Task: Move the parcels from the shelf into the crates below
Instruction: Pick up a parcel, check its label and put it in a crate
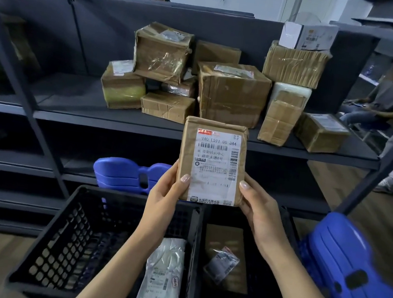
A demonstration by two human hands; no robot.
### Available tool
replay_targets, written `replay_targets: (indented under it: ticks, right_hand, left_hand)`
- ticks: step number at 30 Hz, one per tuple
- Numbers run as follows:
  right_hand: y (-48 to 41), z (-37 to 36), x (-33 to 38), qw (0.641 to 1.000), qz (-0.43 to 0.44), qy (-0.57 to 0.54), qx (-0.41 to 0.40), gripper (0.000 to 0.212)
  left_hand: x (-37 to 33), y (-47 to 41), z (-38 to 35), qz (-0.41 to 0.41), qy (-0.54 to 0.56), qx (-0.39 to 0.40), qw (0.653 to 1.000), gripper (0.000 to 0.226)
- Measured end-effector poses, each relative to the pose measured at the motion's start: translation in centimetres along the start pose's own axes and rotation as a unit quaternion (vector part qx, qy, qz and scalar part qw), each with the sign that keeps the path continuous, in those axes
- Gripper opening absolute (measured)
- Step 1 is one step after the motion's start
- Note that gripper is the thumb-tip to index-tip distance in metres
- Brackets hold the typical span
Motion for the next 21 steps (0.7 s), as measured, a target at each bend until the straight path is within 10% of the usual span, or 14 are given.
replay_targets:
  ticks: [21]
  right_hand:
    - [3.3, 7.6, -3.2, 0.983, -0.024, 0.059, -0.174, 0.035]
  left_hand:
    - [5.9, 1.4, -7.7, 0.075, -0.060, 0.043, 0.994, 0.035]
Point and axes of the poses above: each hand's wrist, its own y-axis away from the middle knuckle, its own z-axis out of the back of the hand, x = y × z, the point moved 2 cm from there along -y, towards the middle knuckle
